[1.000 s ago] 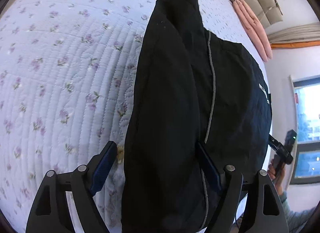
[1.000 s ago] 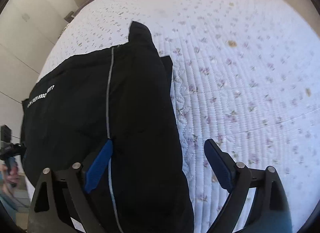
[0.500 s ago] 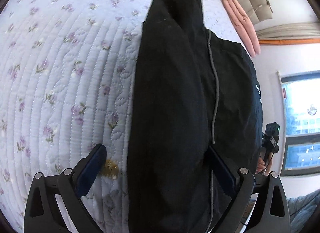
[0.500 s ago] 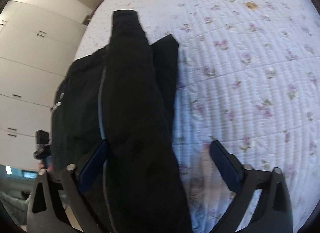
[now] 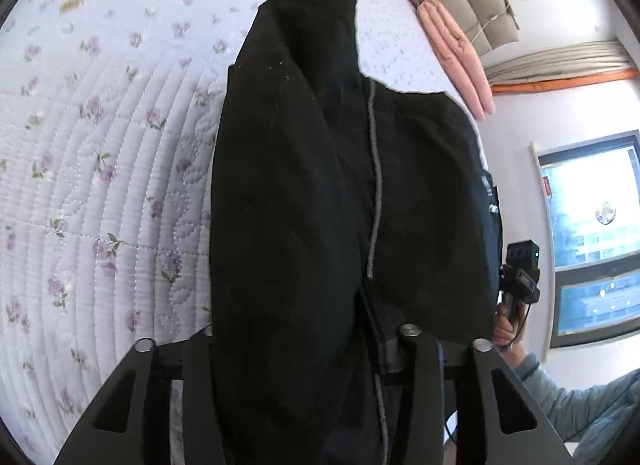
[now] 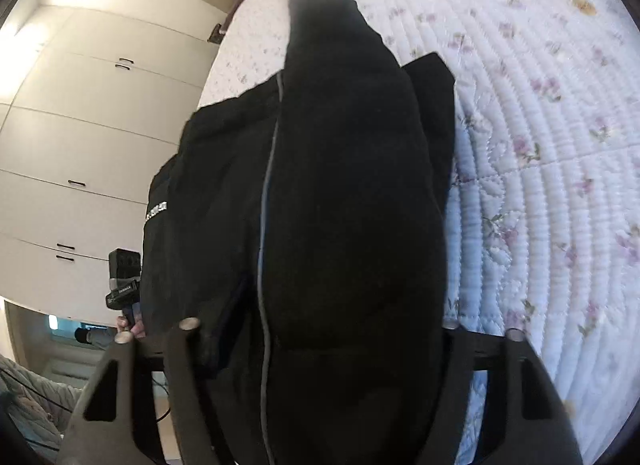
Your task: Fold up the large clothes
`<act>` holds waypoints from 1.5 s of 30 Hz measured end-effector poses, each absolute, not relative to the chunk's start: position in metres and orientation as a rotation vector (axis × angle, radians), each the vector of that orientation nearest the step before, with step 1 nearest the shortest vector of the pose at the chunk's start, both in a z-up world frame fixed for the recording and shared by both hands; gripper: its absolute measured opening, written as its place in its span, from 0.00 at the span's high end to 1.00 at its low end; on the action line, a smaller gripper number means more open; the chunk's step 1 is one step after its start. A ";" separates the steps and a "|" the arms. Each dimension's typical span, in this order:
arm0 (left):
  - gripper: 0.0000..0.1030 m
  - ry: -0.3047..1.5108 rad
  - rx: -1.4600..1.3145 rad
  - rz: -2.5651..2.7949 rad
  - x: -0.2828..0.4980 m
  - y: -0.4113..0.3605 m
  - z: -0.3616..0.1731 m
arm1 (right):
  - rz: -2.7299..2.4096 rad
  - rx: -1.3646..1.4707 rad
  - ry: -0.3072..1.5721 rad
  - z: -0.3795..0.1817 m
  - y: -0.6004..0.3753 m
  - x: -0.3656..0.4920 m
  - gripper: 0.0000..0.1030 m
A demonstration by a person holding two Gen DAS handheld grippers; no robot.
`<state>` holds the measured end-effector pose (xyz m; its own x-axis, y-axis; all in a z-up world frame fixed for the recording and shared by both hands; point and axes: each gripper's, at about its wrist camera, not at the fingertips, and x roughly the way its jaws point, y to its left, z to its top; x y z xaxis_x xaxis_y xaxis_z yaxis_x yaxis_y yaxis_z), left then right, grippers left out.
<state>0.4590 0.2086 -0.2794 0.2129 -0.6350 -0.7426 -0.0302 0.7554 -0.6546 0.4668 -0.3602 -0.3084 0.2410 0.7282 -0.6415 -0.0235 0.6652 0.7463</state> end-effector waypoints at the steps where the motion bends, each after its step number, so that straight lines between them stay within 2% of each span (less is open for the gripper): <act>1: 0.64 1.289 -0.619 -0.458 0.457 0.207 -0.273 | 0.570 0.699 1.217 -0.304 -0.361 0.463 0.49; 3: 0.67 1.252 -0.645 -0.474 0.452 0.206 -0.259 | 0.541 0.684 1.192 -0.293 -0.362 0.458 0.56; 6: 0.68 1.191 -0.746 -0.535 0.446 0.210 -0.240 | 0.526 0.662 1.141 -0.267 -0.358 0.446 0.60; 12: 0.73 1.103 -0.717 -0.608 0.424 0.198 -0.188 | 0.545 0.631 1.050 -0.208 -0.344 0.410 0.62; 19: 0.74 0.994 -0.644 -0.684 0.367 0.180 -0.124 | 0.560 0.549 1.019 -0.148 -0.333 0.344 0.62; 20: 0.84 0.963 -0.670 -0.724 0.353 0.179 -0.114 | 0.565 0.543 1.017 -0.140 -0.335 0.331 0.62; 21: 0.88 0.943 -0.711 -0.772 0.341 0.180 -0.108 | 0.570 0.541 1.014 -0.135 -0.337 0.321 0.62; 23: 0.87 0.923 -0.653 -0.768 0.319 0.165 -0.093 | 0.593 0.553 1.004 -0.120 -0.339 0.299 0.63; 26: 0.88 1.008 -0.582 -0.683 0.294 0.145 -0.113 | 0.554 0.502 1.048 -0.121 -0.338 0.274 0.64; 28: 0.87 1.061 -0.628 -0.609 0.289 0.143 -0.137 | 0.504 0.456 1.141 -0.152 -0.335 0.266 0.64; 30: 0.79 1.078 -0.578 -0.447 0.286 0.151 -0.161 | 0.446 0.468 1.176 -0.183 -0.347 0.262 0.64; 31: 0.72 1.084 -0.578 -0.378 0.290 0.157 -0.171 | 0.420 0.490 1.170 -0.195 -0.358 0.262 0.64; 32: 0.70 1.087 -0.599 -0.342 0.295 0.164 -0.180 | 0.390 0.508 1.170 -0.202 -0.366 0.265 0.62; 36: 0.62 1.155 -0.627 -0.278 0.337 0.186 -0.229 | 0.297 0.529 1.232 -0.243 -0.391 0.269 0.46; 37: 0.56 1.191 -0.591 -0.258 0.350 0.179 -0.239 | 0.283 0.515 1.261 -0.252 -0.392 0.269 0.45; 38: 0.46 1.234 -0.548 -0.225 0.354 0.179 -0.251 | 0.273 0.507 1.273 -0.260 -0.392 0.268 0.42; 39: 0.40 1.263 -0.514 -0.202 0.360 0.178 -0.260 | 0.270 0.506 1.275 -0.264 -0.392 0.268 0.35; 40: 0.29 1.271 -0.494 -0.189 0.362 0.179 -0.262 | 0.270 0.513 1.280 -0.265 -0.391 0.268 0.34; 43: 0.23 1.263 -0.490 -0.151 0.360 0.194 -0.253 | 0.277 0.499 1.300 -0.267 -0.387 0.267 0.31; 45: 0.18 1.279 -0.459 -0.169 0.359 0.199 -0.252 | 0.266 0.460 1.322 -0.270 -0.377 0.273 0.20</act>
